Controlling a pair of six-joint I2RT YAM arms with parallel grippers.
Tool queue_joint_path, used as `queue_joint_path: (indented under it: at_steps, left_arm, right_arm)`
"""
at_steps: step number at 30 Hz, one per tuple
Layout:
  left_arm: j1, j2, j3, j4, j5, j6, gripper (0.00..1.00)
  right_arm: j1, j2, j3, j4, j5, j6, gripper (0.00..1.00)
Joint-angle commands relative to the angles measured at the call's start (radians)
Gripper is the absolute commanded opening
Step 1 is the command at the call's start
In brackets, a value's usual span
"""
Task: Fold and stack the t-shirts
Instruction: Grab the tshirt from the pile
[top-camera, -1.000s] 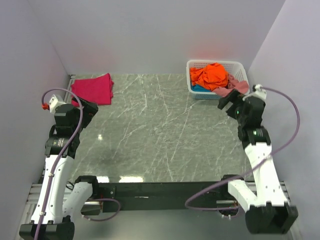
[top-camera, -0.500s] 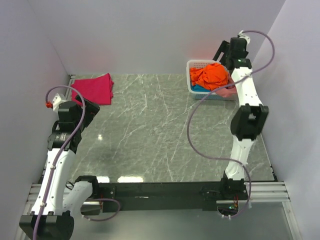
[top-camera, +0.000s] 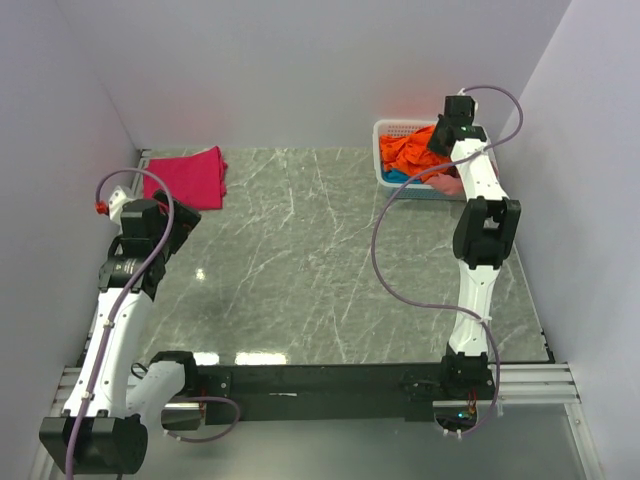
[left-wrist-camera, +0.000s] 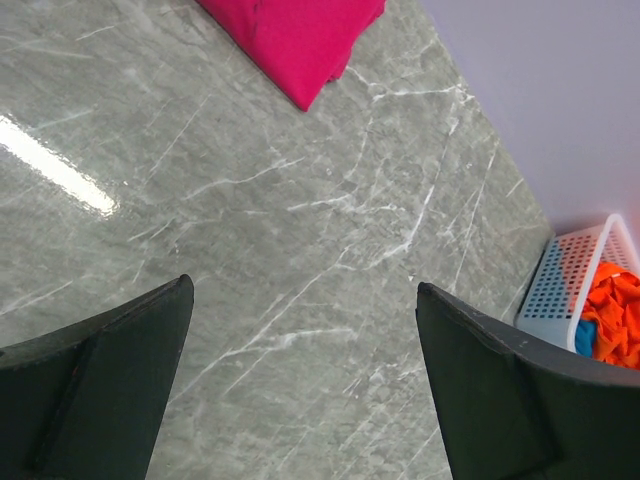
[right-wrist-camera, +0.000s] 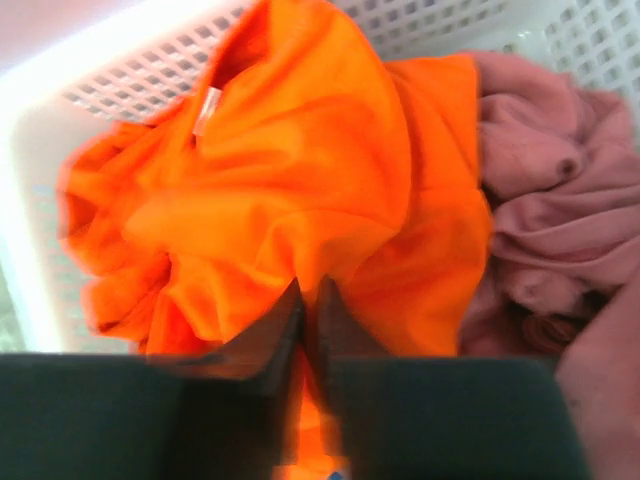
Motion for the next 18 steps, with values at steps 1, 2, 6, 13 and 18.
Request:
queue_joint_path:
  at_steps: [1, 2, 6, 13, 18]
  left_arm:
    - [0.005, -0.003, 0.021, -0.006, -0.027, -0.007, 0.99]
    - [0.005, -0.010, 0.020, -0.008, -0.034, -0.008, 0.99]
    - [0.005, -0.030, 0.009, -0.003, -0.051, -0.014, 0.99]
    - [0.005, -0.032, 0.004, 0.014, -0.020, -0.011, 1.00]
    - [0.005, -0.030, -0.025, 0.054, 0.012, -0.022, 1.00]
  right_arm:
    - [0.002, -0.048, 0.057, 0.024, -0.059, 0.000, 0.00]
    - [0.002, -0.069, 0.053, 0.030, -0.076, 0.005, 0.00]
    - [0.027, -0.298, -0.054, 0.114, -0.076, -0.012, 0.00]
    - [0.205, -0.604, -0.053, 0.251, 0.005, -0.061, 0.00]
    - [0.387, -0.704, 0.031, 0.237, -0.087, -0.077, 0.00]
